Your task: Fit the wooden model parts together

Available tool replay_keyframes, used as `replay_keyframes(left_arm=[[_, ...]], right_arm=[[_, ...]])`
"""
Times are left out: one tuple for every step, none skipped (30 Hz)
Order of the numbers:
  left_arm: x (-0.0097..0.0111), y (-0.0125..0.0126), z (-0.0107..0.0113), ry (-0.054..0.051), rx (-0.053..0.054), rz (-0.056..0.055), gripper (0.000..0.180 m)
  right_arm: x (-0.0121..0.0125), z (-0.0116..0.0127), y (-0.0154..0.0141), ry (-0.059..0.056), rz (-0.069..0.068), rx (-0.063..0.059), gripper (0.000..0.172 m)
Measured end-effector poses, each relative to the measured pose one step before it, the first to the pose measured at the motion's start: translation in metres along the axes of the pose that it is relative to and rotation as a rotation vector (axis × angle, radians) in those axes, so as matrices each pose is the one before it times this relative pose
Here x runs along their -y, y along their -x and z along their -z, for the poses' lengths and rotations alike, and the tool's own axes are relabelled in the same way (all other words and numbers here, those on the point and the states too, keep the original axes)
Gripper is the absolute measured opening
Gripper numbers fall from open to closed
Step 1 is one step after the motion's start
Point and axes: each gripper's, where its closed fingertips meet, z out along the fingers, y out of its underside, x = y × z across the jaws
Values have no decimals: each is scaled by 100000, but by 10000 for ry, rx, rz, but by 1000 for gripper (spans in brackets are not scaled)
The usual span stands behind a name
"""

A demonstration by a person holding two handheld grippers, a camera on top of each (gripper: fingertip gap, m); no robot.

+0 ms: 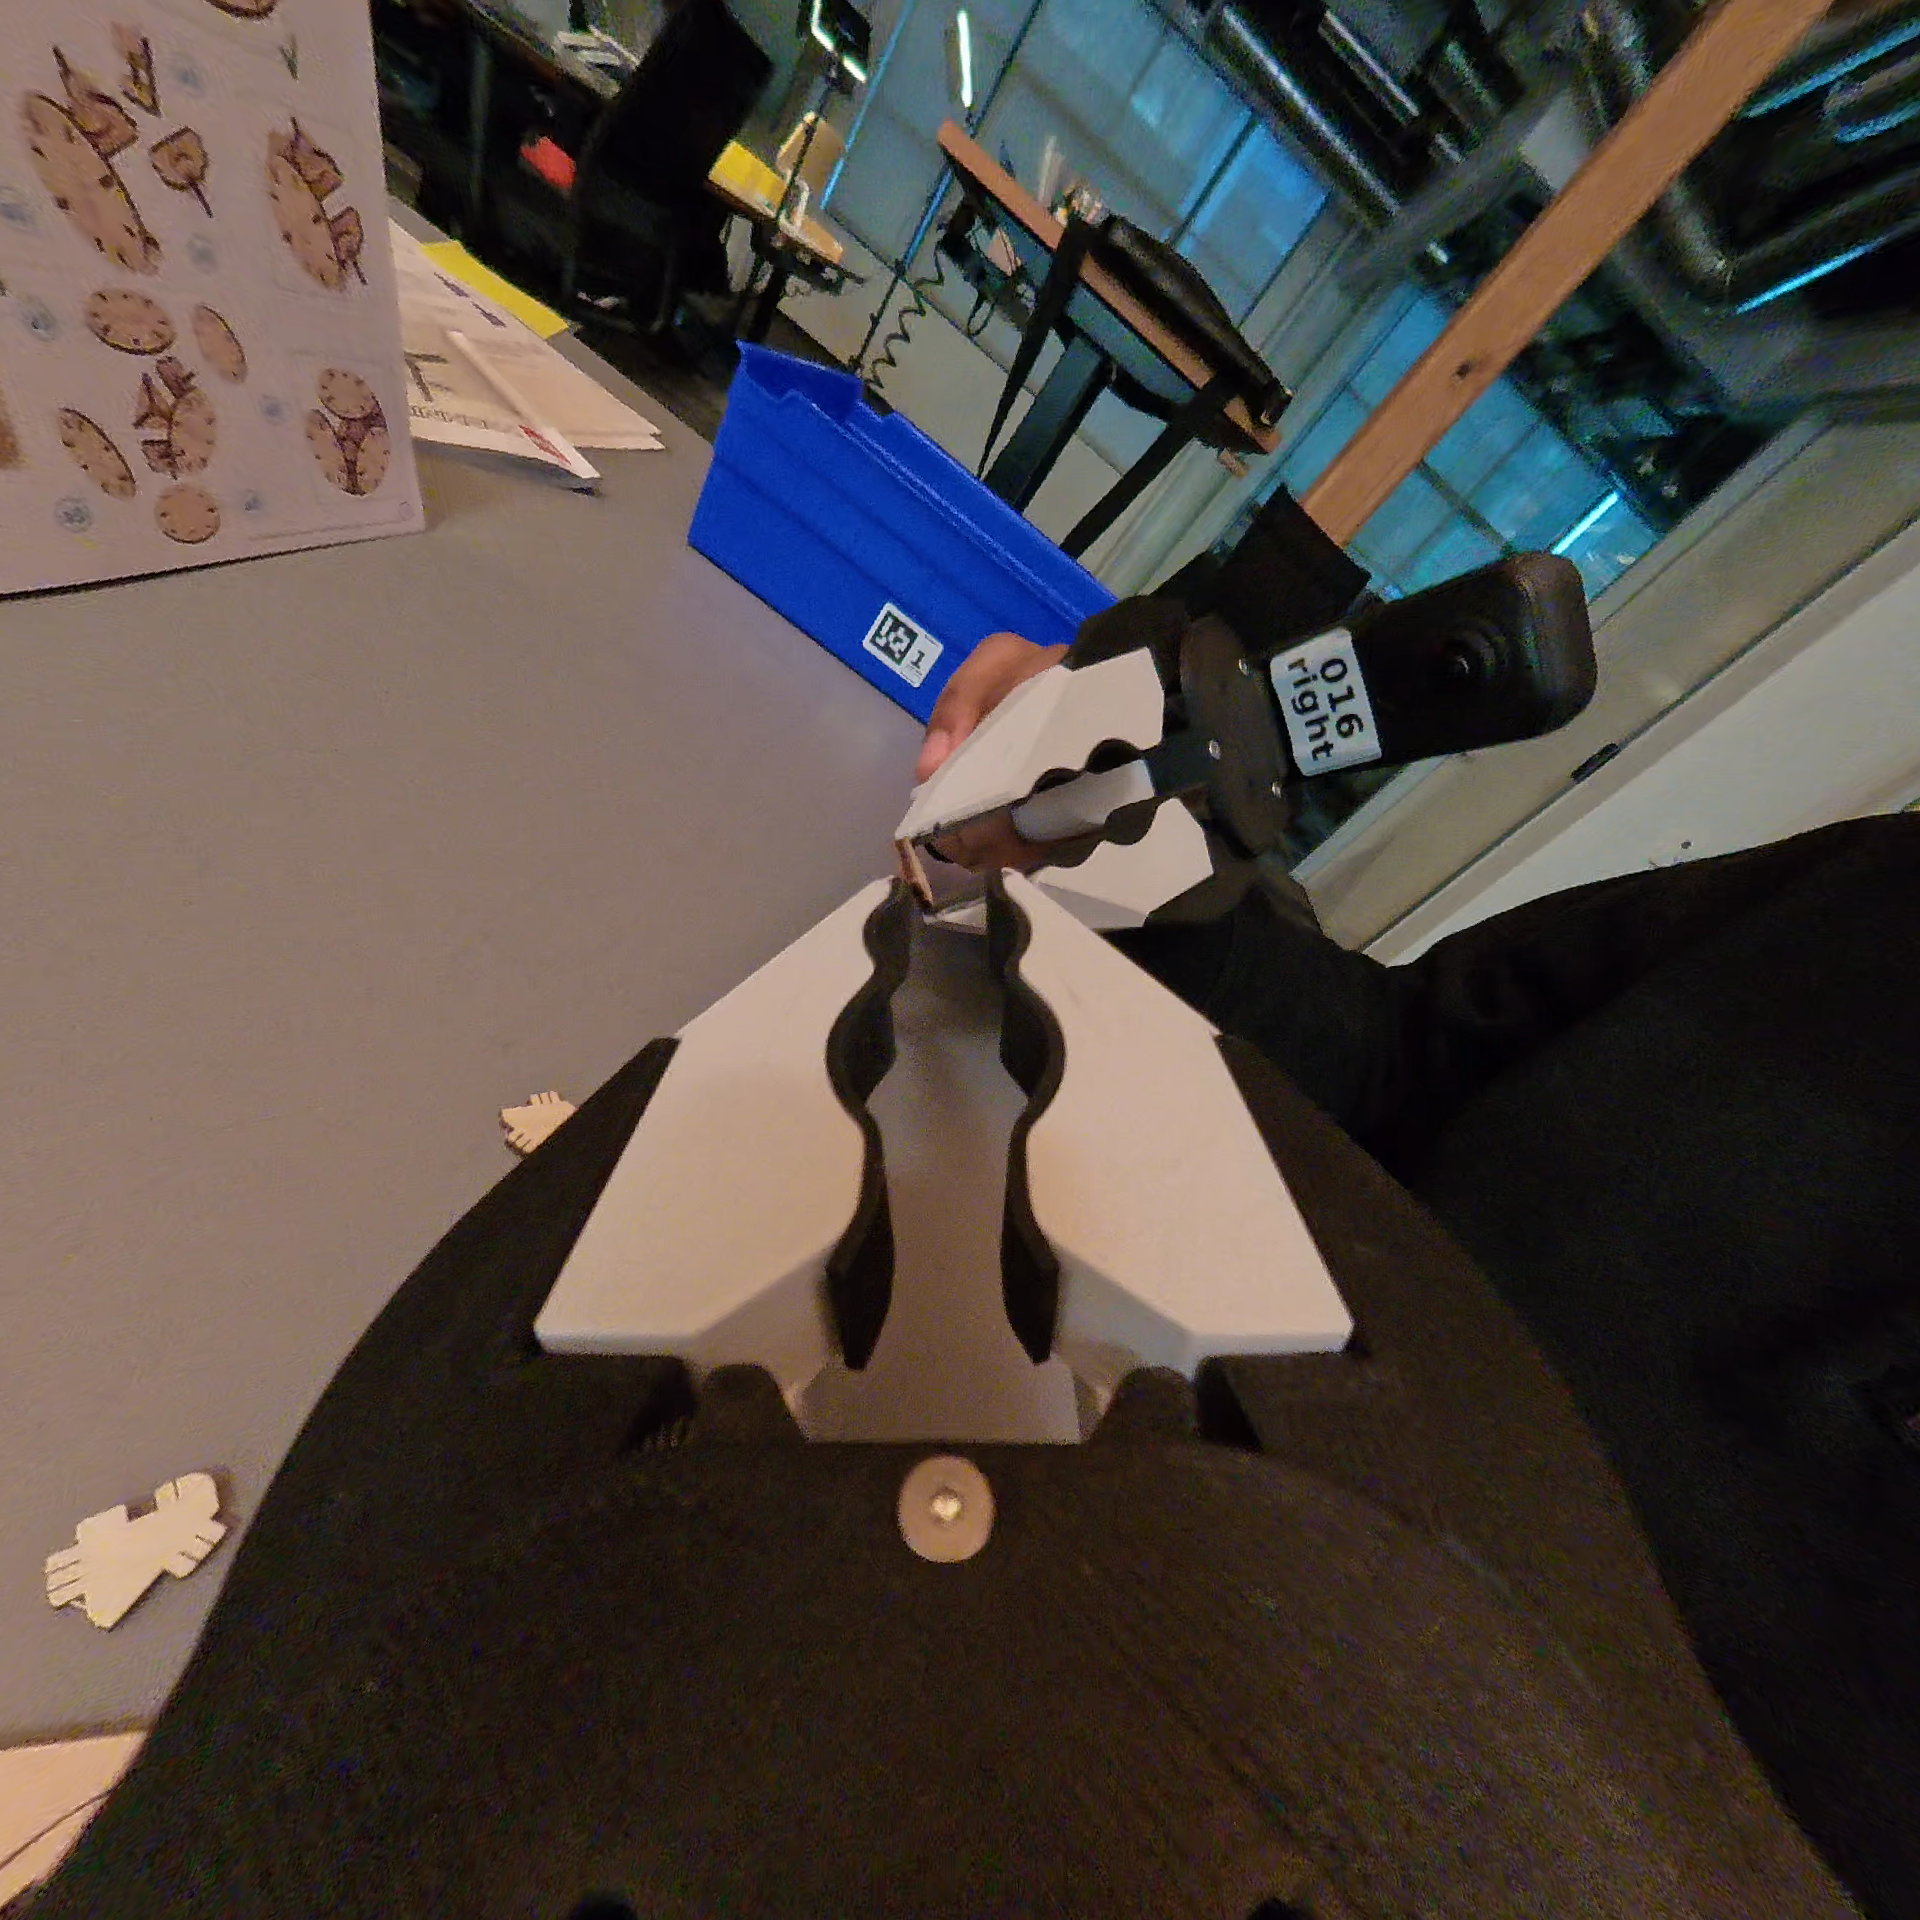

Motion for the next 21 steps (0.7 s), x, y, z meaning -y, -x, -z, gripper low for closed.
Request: replay_keyframes(left_arm=[[59, 108, 64, -45, 51, 8, 7], [70, 50, 78, -47, 23, -22, 3], [142, -49, 102, -86, -36, -3, 1], [185, -114, 90, -112, -83, 28, 0], [181, -175, 75, -120, -126, 43, 0], [103, -72, 45, -66, -72, 60, 1], [-28, 91, 8, 10, 26, 43, 3], [-107, 186, -25, 60, 90, 11, 6], [-122, 117, -40, 75, 67, -3, 9], [-91, -6, -65, 50, -5, -5, 10], [-49, -49, -75, 21, -25, 18, 11], [-38, 19, -65, 15, 5, 37, 10], [-40, 60, -60, 13, 19, 47, 8], [-13, 21, -24, 7, -6, 44, 5], [-5, -24, -18, -5, -26, 29, 3], [24, -11, 19, -16, -8, 5, 2], [23, -27, 27, -1, -26, 7, 2], [10, -45, 25, -7, -33, 4, 2], [31, -44, 21, -11, -31, 9, 2], [40, -46, 19, -8, -13, -21, 2], [30, -41, 27, -2, 2, -50, 1]], right_arm=[[149, 21, 57, -67, 53, -3, 10], [144, 23, 60, -62, 26, 13, 10], [152, 19, 66, -61, 5, 25, 10], [145, 22, 45, -59, 6, 1, 10], [79, 3, 26, -24, 20, -1, 10], [11, -14, 43, 6, 29, 2, 10], [29, -11, 13, 2, 41, -16, 10], [62, 13, 29, -27, 39, -9, 10], [45, -4, -6, -18, 19, -20, 10], [-20, 8, -18, 34, 24, -15, 10], [-57, -6, -8, 57, 41, -12, 10], [-42, -8, 1, 52, 39, -3, 10], [-2, -7, -13, 22, 23, -23, 10], [14, -8, 3, 2, 8, -9, 10], [23, -12, 1, -5, 4, -13, 10], [38, 7, 0, -18, -3, -7, 10], [48, 0, -4, -14, -11, -2, 10], [52, -2, 15, -14, -5, -3, 10], [54, 11, 0, -17, 16, -16, 10], [52, -1, -11, -17, 17, -20, 10], [50, 7, -5, -23, 2, -13, 10]])
